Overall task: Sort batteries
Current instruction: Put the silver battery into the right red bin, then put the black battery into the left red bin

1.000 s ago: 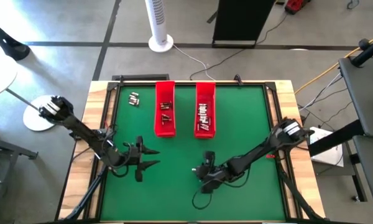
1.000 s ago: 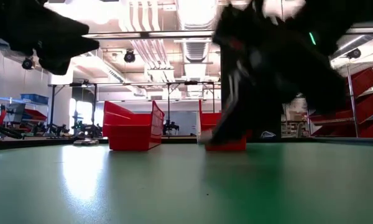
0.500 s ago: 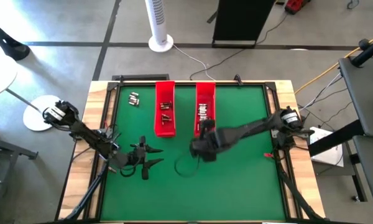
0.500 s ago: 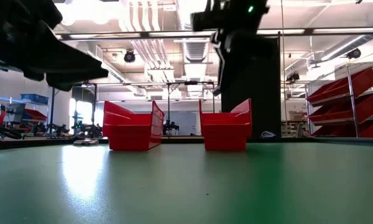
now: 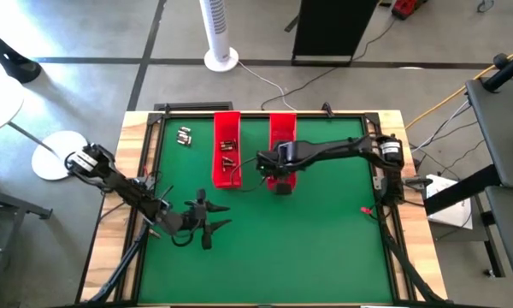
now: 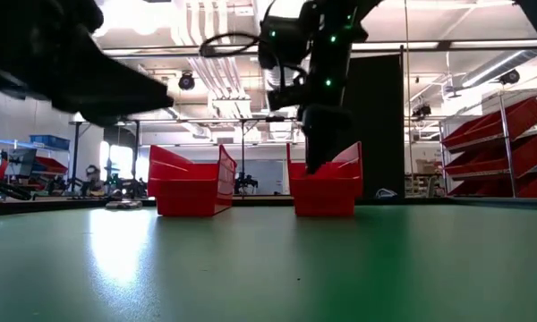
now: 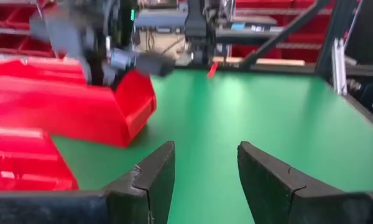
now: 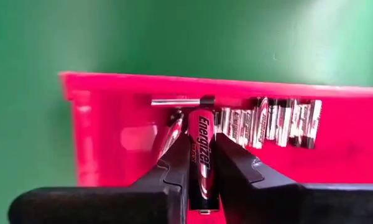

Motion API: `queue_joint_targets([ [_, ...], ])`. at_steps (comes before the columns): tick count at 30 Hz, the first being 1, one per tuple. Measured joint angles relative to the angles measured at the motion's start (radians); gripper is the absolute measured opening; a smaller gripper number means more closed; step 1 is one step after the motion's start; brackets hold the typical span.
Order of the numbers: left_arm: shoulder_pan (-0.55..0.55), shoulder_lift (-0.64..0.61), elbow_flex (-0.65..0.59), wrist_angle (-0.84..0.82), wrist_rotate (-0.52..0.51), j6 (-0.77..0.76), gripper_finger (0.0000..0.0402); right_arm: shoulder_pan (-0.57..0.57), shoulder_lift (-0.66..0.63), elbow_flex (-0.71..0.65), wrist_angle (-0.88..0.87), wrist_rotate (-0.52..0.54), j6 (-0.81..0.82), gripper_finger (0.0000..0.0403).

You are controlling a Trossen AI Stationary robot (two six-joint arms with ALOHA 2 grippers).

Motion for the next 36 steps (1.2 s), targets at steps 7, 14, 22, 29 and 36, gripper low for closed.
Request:
queue_joint_targets([
  [7, -0.005, -0.090, -0.003, 0.012, 0.001, 0.025, 0.0154, -0.053, 0.074, -0.001, 0.009, -0.052, -0.034, 0.0048],
  [14, -0.014, -0.136, -0.011, -0.047, 0.011, 0.014, 0.0154, -0.081, 0.098, -0.001, 0.011, -0.052, -0.024, 0.0055],
  [22, -0.014, -0.133, -0.011, -0.051, 0.011, 0.014, 0.0154, -0.086, 0.098, -0.001, 0.011, -0.048, -0.015, 0.0104],
  [29, -0.014, -0.157, -0.011, -0.050, 0.011, 0.014, 0.0154, -0.061, 0.049, 0.063, -0.067, -0.030, 0.017, 0.0156],
  [36, -0.014, -0.217, -0.011, -0.064, 0.011, 0.014, 0.0154, 0.091, -0.080, 0.193, -0.207, 0.131, 0.120, 0.0186],
])
